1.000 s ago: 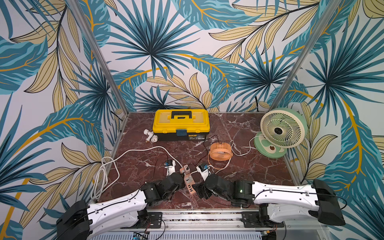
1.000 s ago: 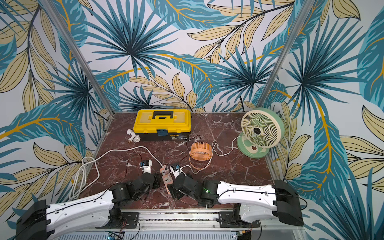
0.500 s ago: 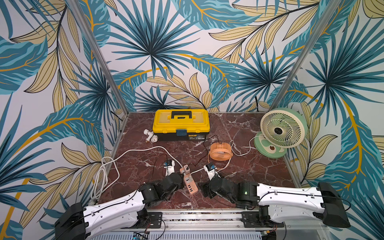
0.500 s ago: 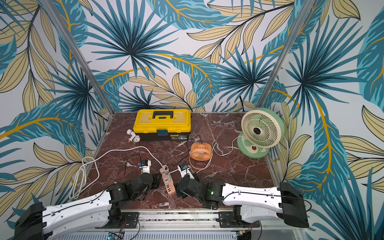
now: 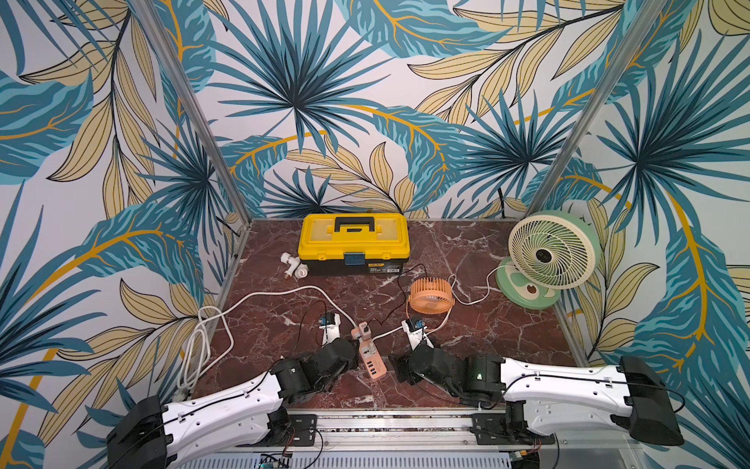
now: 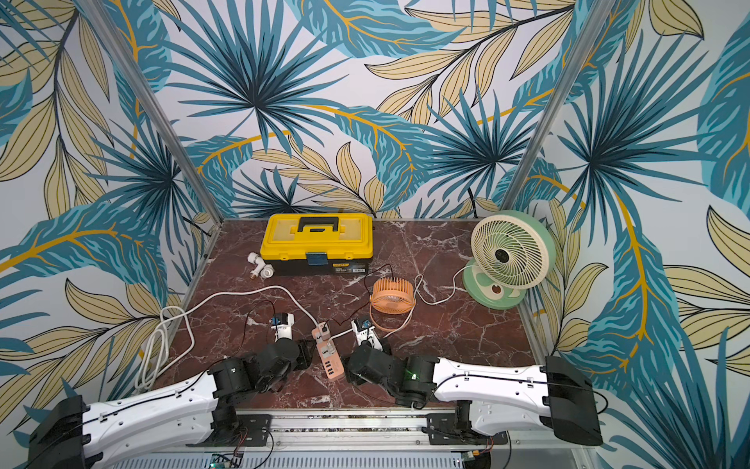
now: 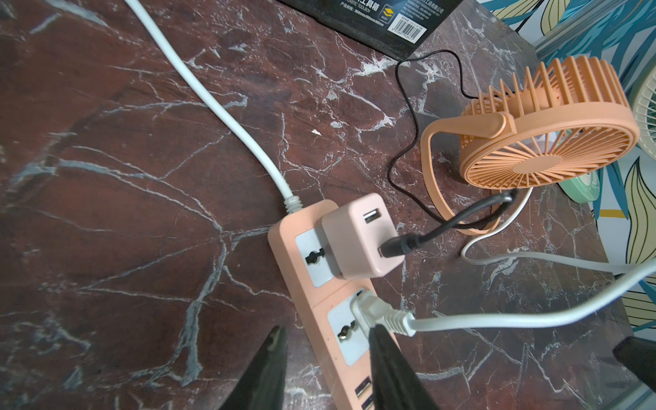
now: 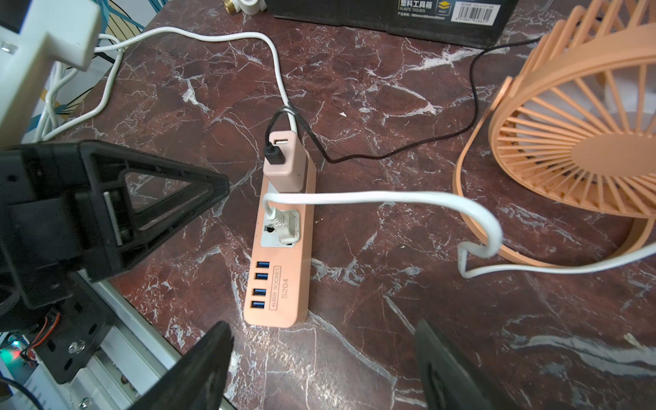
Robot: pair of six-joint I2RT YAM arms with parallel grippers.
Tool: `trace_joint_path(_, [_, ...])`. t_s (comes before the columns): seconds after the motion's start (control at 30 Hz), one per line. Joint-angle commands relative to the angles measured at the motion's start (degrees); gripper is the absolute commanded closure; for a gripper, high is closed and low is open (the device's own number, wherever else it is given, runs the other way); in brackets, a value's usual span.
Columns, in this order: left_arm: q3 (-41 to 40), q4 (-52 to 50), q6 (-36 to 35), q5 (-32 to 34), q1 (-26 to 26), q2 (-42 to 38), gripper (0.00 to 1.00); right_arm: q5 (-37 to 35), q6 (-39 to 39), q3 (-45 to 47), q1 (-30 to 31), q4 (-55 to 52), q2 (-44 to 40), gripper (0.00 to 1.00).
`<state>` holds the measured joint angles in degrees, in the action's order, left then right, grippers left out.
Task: Plug the desk fan into the power strip
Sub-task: Insert the plug into the socket, then reset both arms
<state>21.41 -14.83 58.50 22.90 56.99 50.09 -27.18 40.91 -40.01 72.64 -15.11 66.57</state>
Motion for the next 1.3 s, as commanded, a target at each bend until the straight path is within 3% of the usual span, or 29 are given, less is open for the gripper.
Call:
trace_joint_path(0.0, [0.3,-0.4,-0.4,1.3,-0.2,-0.4,0.56,-0.7,1.1,0.6,-0.5,-0.5,1.1,0.16])
trace_joint_path(0.23, [1.4,-3.4,-1.0,2.5,-0.3,-1.1,0.50,-0.9,0.8,-0.6,-1.5,-1.3,0.6,0.16])
trace_joint_path(0.63, [14.2,-15.3,-10.1,13.3,-0.6,-6.7,0.16,-6.5,0.5,-1.7,-5.9,-7.9,-11.5,0.07])
trace_joint_path(1.27, [10.9,-21.6,-5.5,20.6,-0.7,-12.7,0.04,-8.8,9.0,6.1,-11.1,-13.1,-18.8,0.03])
